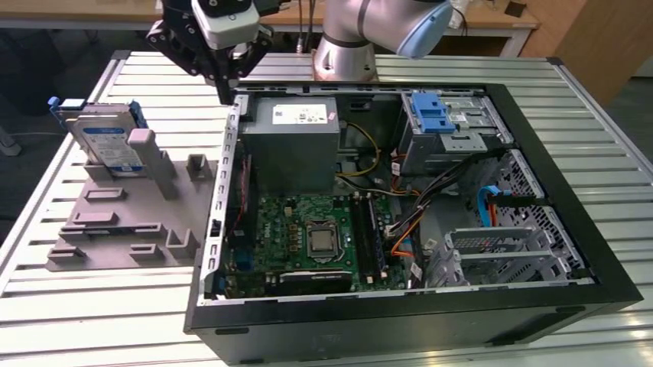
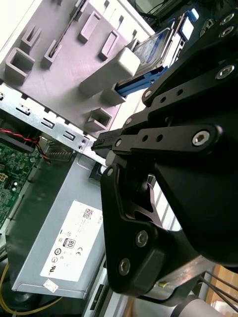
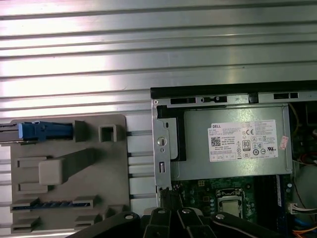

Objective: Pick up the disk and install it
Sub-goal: 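Reach for the disk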

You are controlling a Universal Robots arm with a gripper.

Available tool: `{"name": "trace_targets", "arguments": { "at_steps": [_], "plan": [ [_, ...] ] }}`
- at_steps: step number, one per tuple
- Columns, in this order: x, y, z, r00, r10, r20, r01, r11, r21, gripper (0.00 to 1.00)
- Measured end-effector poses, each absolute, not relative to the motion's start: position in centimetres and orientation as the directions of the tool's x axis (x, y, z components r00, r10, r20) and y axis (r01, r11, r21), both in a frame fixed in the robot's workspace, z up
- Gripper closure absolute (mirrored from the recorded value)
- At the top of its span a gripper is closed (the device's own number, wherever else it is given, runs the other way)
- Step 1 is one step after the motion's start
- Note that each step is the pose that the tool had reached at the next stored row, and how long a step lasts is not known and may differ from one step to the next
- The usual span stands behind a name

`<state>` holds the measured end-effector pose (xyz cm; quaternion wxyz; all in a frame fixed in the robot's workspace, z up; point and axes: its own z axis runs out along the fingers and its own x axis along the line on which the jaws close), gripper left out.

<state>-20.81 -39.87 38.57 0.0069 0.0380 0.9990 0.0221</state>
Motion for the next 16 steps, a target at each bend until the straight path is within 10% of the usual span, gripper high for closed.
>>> {"name": "trace_targets", "arguments": {
  "at_steps": [16],
  "plan": [
    [-21.59, -39.87, 38.47, -0.997, 0.076, -0.01, 0.076, 0.996, 0.044, 0.89]
  ]
}}
